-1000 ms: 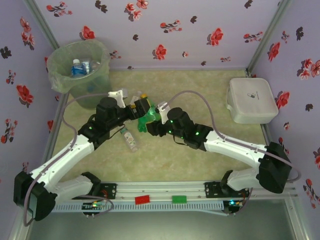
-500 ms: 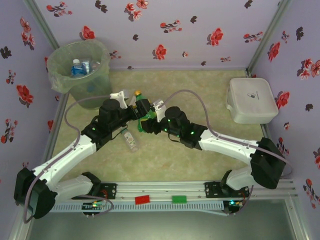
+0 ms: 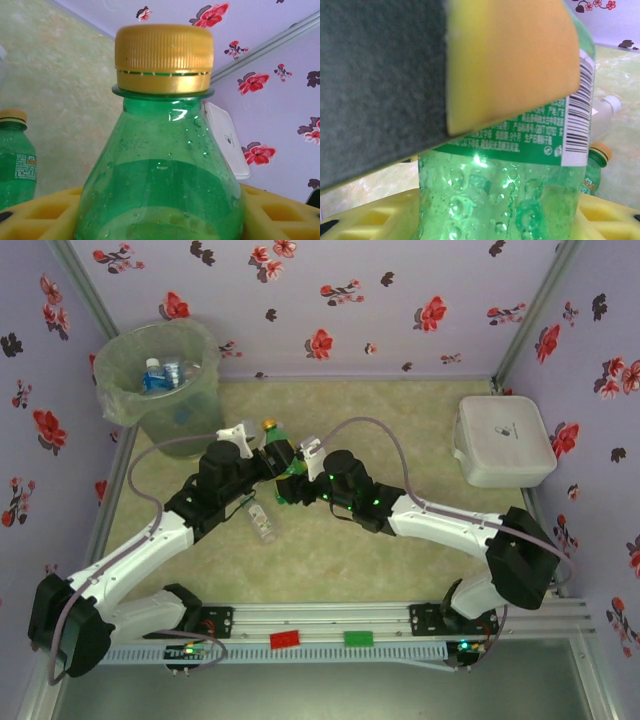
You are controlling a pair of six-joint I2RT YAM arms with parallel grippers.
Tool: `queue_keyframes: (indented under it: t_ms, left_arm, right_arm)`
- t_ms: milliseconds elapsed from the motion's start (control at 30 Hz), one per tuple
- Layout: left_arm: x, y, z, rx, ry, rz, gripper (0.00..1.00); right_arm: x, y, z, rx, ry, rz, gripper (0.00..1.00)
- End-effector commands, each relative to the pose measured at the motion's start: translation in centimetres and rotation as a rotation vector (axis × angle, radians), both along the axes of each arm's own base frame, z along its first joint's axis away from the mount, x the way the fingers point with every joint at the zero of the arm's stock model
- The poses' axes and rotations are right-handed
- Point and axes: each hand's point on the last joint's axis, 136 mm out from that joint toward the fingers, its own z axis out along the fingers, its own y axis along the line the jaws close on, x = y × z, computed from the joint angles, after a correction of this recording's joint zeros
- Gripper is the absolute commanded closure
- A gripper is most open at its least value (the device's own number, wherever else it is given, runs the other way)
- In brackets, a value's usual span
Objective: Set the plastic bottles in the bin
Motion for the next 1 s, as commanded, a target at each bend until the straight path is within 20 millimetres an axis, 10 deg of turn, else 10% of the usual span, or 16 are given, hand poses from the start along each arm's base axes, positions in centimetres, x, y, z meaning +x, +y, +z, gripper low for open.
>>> queue_keyframes:
  t_ms: [0, 400, 533, 967]
  left_arm:
    - [-0.1, 0.0, 1.8, -0.022, -0.051, 0.006, 0.48]
    - [3.4, 3.2, 5.3, 0.121, -0.15, 0.099, 0.51]
    - [5.6, 5.5, 8.0, 0.204, -0.19, 0.132, 0.51]
    - [14.8, 20.6, 16.7, 0.543, -0.213, 0.391, 0.51]
  right_arm:
    - [0.2, 1.0, 2.6, 0.059, -0.051, 0.022, 0.46]
    - [-0.9, -2.8, 4.6, 0.097, -0.071, -0.053, 0.01]
    - [-1.0, -5.1, 4.7, 0.099, -0.088, -0.123, 0.0]
    - [0.4, -11.8, 1.2, -0.05, -0.045, -0.386, 0.0]
